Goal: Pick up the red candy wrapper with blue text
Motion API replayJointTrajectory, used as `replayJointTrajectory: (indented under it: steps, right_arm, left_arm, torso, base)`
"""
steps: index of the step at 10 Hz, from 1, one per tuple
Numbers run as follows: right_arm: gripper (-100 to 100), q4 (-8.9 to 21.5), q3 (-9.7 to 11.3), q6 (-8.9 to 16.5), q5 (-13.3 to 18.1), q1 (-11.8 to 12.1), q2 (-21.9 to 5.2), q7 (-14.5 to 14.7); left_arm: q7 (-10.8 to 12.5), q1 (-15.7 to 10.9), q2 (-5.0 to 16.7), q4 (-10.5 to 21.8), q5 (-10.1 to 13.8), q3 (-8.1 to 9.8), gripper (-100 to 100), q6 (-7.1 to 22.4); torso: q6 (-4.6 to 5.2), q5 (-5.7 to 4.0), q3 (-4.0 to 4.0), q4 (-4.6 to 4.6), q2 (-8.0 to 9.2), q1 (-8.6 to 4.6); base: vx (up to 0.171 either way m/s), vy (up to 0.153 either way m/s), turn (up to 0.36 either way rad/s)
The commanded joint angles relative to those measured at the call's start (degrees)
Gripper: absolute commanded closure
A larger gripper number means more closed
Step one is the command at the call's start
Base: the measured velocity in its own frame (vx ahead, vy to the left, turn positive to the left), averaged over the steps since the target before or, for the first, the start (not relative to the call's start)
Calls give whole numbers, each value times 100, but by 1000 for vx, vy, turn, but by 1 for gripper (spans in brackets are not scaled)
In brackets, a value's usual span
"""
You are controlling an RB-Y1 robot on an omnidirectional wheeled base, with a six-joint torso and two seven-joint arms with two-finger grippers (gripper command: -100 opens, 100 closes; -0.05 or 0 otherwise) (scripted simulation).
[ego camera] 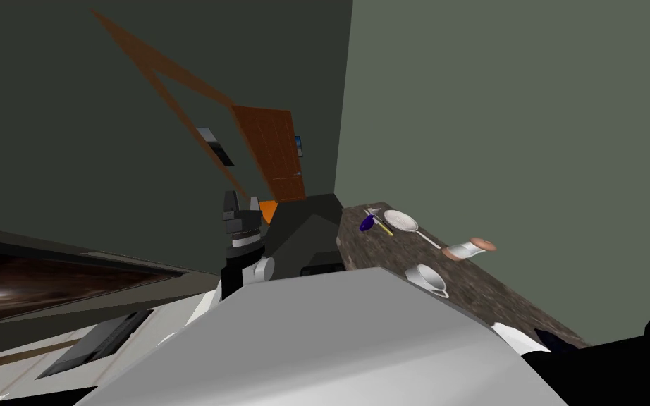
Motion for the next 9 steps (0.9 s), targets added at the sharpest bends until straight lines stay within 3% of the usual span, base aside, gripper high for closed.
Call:
replayJointTrajectory:
  steps: [1,2,3,9]
  right_arm:
    - [-100,0,0,0,0,0,0,0]
    - [0,-1,-7,-9,5,-2,-8,8]
    - [-100,129,94,-30,-3,-174,23,28]
    - [-100,646,497,-120,-33,-861,145,111]
  left_arm:
    - [0,0,0,0,0,0,0,0]
    - [0,1,0,0,0,0,0,0]
    - [0,1,-1,0,0,0,0,0]
    - [0,0,-1,0,0,-1,0,0]
  torso:
    - [0,0,0,0,0,0]
    - [10,4,5,3,8,21]
    - [10,9,9,4,14,39]
    - [10,11,17,8,27,53]
  base:
    - [14,-54,84]
    - [4,-12,-10]
    - [-9,2,29]
    - [-18,14,22]
